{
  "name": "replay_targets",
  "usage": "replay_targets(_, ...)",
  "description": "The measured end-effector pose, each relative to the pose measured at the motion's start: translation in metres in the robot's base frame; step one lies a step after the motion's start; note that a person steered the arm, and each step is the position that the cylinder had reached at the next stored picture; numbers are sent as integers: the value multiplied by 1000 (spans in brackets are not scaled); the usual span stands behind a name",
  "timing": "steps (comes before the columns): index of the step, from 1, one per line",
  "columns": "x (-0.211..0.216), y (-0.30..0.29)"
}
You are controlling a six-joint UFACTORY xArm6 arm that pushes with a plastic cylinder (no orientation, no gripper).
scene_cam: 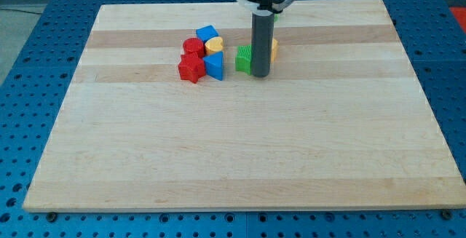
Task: Push the green star left to the green circle
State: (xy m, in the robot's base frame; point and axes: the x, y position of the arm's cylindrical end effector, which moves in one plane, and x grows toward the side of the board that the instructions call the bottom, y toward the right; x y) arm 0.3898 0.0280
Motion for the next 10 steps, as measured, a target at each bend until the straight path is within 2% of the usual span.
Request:
replay_targets(2, 0, -23)
replay_targets(5, -58, -36)
replay_targets(7, -55, -63)
replay_targets(10, -73, -39)
